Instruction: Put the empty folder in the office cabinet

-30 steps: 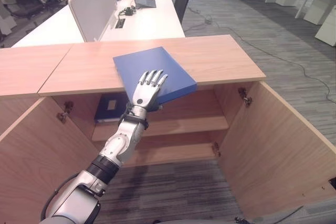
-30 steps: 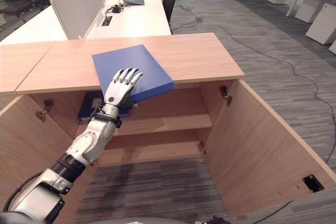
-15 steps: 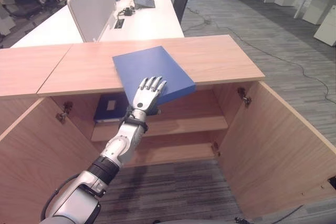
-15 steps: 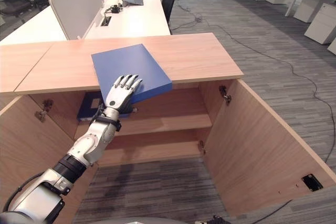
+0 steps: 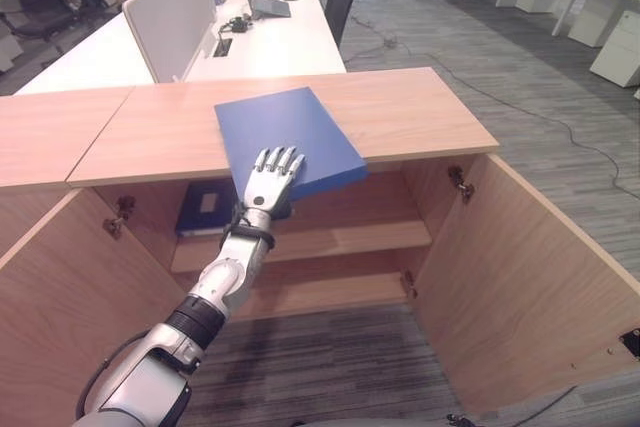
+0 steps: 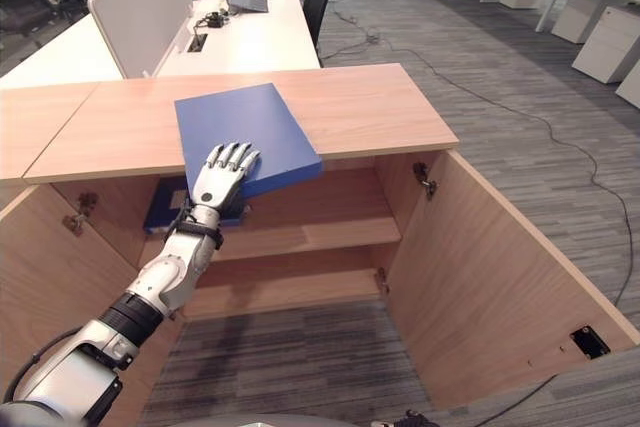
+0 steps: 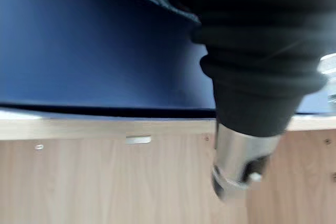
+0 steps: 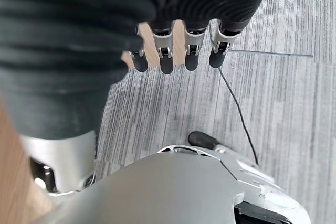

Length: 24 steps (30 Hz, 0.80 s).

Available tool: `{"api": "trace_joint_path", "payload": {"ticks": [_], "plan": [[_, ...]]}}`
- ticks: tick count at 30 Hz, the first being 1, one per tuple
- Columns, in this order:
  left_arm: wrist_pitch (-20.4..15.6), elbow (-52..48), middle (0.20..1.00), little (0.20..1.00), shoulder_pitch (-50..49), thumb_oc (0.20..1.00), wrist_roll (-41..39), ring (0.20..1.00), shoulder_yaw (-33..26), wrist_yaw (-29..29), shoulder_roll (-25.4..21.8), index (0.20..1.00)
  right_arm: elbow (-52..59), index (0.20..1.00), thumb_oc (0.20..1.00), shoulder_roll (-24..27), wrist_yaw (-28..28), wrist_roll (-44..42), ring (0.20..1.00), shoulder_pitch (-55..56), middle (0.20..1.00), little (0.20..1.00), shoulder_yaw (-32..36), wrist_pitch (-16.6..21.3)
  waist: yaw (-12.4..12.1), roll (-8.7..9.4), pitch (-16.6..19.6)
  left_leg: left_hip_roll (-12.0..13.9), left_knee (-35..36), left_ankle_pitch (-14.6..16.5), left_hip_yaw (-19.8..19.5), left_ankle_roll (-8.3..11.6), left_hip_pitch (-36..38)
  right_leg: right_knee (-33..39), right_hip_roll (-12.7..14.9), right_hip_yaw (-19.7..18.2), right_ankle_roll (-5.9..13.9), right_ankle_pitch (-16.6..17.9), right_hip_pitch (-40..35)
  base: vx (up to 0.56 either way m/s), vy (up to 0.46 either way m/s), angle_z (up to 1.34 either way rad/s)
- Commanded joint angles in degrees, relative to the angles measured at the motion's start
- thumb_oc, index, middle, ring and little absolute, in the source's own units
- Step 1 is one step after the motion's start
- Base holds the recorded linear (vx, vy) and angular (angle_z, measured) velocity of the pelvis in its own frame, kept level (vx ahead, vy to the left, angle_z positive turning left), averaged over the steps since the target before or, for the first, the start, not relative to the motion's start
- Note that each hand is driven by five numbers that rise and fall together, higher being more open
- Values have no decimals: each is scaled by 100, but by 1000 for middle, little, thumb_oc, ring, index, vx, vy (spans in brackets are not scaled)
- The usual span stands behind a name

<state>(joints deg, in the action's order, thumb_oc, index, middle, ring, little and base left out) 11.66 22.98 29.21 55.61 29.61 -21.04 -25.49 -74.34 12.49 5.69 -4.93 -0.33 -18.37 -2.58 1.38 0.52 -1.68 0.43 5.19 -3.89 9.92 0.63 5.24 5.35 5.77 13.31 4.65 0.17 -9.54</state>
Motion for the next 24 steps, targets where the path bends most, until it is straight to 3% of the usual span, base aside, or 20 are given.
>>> {"api": "trace_joint_path", "payload": {"ticks": [1,18,21,24], "plan": [[157,586,200,200,1181,200,371,200,-98,-229,-277,200,-325,1000,1000,69,20,223,1000,-126,1000,1000,-262,81,30,125,-42,56,-19,796,-123,125,473,-35,109,246,332,157,-44,2,-1,-3],[247,1148,200,200,1180,200,498,200,12,-166,-635,200,-295,1000,1000,82,4,286,1000,-10,1000,1000,-270,135,58,93,-26,48,-19,816,-82,128,529,-35,108,211,338,162,-67,-1,1,-1],[236,1032,200,200,1108,200,365,200,-107,-212,-630,200,-283,1000,1000,83,18,277,1000,3,1000,1000,-258,146,44,106,-43,51,-19,812,-85,131,532,-35,103,225,334,160,-71,-1,2,-1],[-10,356,200,200,803,200,7,200,-414,-258,-590,200,-251,1000,1000,58,41,265,1000,26,1000,1000,-204,147,5,128,-73,54,-19,802,-121,124,510,-35,106,239,324,162,-59,0,0,0]]}}
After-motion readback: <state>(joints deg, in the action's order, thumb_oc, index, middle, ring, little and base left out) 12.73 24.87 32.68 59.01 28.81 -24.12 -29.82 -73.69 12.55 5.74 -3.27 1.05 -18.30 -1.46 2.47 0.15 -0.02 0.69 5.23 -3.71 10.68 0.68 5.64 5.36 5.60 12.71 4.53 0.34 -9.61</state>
